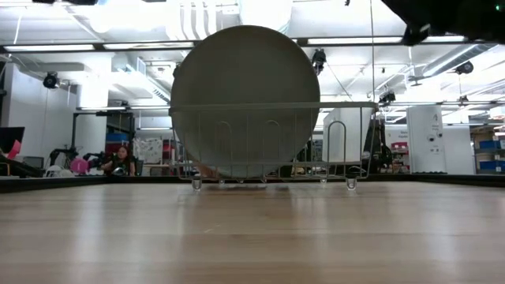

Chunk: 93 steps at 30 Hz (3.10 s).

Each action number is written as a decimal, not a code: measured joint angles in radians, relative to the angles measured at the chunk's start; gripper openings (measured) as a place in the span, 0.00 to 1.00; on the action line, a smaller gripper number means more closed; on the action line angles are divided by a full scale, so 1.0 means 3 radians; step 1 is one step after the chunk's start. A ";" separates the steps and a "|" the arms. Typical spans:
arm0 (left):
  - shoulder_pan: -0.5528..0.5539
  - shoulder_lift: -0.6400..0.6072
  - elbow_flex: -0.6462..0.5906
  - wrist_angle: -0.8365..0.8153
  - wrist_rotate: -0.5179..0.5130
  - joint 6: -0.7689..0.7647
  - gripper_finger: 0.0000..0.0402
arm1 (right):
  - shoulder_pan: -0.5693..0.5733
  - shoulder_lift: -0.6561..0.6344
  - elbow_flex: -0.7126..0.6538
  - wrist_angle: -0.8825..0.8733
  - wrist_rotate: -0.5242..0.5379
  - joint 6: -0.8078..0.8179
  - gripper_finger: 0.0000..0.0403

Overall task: Sort dishes
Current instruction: Return to Home Position

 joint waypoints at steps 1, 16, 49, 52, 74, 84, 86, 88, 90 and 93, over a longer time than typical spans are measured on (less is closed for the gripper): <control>0.0032 -0.0096 -0.0069 0.0004 -0.0017 0.0000 0.00 | 0.0000 -0.0055 -0.0048 0.0002 0.0000 0.0001 0.00; 0.0827 -0.1362 -0.0700 -0.0020 -0.0328 0.0287 0.00 | 0.0000 -0.0898 -0.0198 -0.1030 0.0044 0.0179 0.00; 0.5981 -0.1086 -0.1150 0.0871 0.1991 -0.0044 0.00 | 0.0001 -0.0984 -0.0196 -0.1337 0.0071 -0.0021 0.00; 0.6215 -0.0912 -0.1150 0.0982 0.2336 -0.0239 0.00 | 0.0001 -0.0984 -0.0196 -0.1319 0.0071 -0.0147 0.00; 0.6256 -0.0419 -0.1121 0.1086 0.2651 -0.0510 0.00 | 0.0000 -0.0975 -0.0196 -0.1363 0.0186 0.0620 0.00; 0.6255 -0.0419 -0.1119 0.1085 0.2643 -0.0511 0.00 | -0.0031 -0.1233 -0.0194 -0.1416 0.0179 0.0620 0.00; 0.6252 -0.0419 -0.1119 0.1085 0.2644 -0.0511 0.00 | -0.0065 -0.1361 -0.0194 -0.1416 0.0178 0.0624 0.00; 0.6252 -0.0419 -0.1118 0.1084 0.2644 -0.0511 0.00 | -0.0122 -0.1492 -0.0193 -0.1437 0.0176 0.0645 0.00; 0.6253 -0.0419 -0.1118 0.1084 0.2644 -0.0511 0.00 | -0.0228 -0.1614 -0.0192 -0.1623 0.0144 0.0635 0.00; 0.6253 -0.0419 -0.1118 0.1084 0.2644 -0.0528 0.00 | -0.0473 -0.1735 -0.0192 -0.2174 -0.0345 0.0621 0.00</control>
